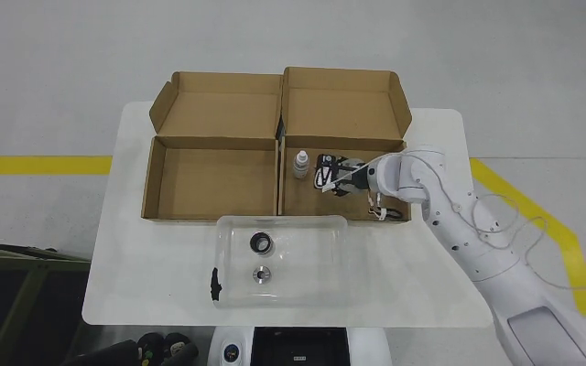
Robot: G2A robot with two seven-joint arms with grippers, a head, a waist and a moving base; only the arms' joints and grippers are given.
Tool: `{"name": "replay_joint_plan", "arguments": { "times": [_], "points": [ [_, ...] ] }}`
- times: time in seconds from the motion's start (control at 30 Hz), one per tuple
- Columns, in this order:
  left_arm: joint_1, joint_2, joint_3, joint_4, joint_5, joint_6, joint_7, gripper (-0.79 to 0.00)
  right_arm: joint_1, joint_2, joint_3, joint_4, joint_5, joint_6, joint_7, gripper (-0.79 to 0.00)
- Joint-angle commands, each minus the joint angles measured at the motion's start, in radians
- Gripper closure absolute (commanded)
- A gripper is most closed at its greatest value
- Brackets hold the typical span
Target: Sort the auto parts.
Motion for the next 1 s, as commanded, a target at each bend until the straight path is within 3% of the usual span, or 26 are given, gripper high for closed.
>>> {"name": "replay_joint_plan", "arguments": {
  "times": [0.0,0.4,0.47,0.5,0.6,0.67,0.97],
  "points": [
    [0.0,0.0,0.0,0.0,0.0,0.0,0.0,-0.785,0.006,-0.005,-0.015,0.022,-0.009,0.005,-0.004,0.0],
    [0.0,0.0,0.0,0.0,0.0,0.0,0.0,-0.785,0.039,-0.029,-0.071,0.103,-0.075,0.027,-0.052,0.0],
    [0.0,0.0,0.0,0.0,0.0,0.0,0.0,-0.785,0.043,-0.033,-0.077,0.109,-0.083,0.029,-0.054,-0.052],
    [0.0,0.0,0.0,0.0,0.0,0.0,0.0,-0.785,0.045,-0.034,-0.079,0.112,-0.084,0.03,-0.056,-0.151],
    [0.0,0.0,0.0,0.0,0.0,0.0,0.0,-0.785,0.048,-0.037,-0.083,0.116,-0.089,0.031,-0.06,-0.314],
    [0.0,0.0,0.0,0.0,0.0,0.0,0.0,-0.785,0.048,-0.039,-0.082,0.116,-0.089,0.032,-0.061,-0.345],
    [0.0,0.0,0.0,0.0,0.0,0.0,0.0,-0.785,0.037,-0.023,-0.019,0.058,-0.072,0.015,-0.055,-0.348]
  ]
}}
